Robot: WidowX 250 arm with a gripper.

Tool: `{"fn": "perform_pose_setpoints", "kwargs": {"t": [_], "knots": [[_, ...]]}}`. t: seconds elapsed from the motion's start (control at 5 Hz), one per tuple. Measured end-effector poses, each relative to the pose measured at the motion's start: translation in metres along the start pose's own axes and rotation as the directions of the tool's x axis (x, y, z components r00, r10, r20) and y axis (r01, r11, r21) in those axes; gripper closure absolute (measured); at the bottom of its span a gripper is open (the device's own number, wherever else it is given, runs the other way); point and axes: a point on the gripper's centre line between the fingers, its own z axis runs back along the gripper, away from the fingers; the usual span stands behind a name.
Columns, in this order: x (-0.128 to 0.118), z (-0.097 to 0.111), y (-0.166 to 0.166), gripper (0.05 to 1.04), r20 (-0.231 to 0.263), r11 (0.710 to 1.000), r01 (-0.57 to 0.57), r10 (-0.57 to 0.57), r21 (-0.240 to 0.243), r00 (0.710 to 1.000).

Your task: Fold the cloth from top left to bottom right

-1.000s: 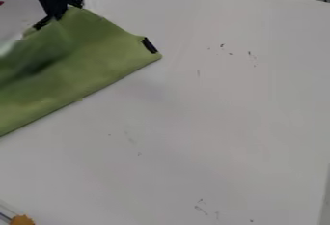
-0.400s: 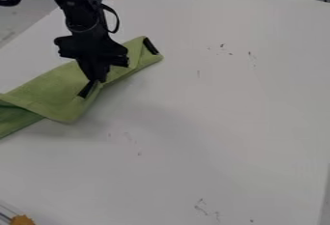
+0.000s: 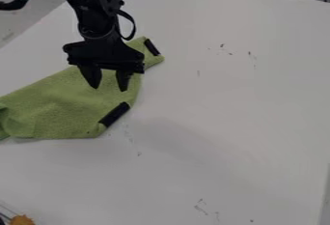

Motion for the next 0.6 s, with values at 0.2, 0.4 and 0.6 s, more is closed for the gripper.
{"fn": "perform_pose_setpoints", "kwargs": {"t": [0.2,0.4,0.6], "knots": [[-0.0048,0.0085,-0.0040,0.082,0.015,1.000,0.004,-0.004,0.018,1.000],[-0.0061,0.0117,-0.0046,0.079,0.008,1.000,0.026,-0.026,0.014,1.000],[-0.0061,0.0117,-0.0051,0.083,0.009,0.999,0.032,-0.032,0.014,0.999]]}}
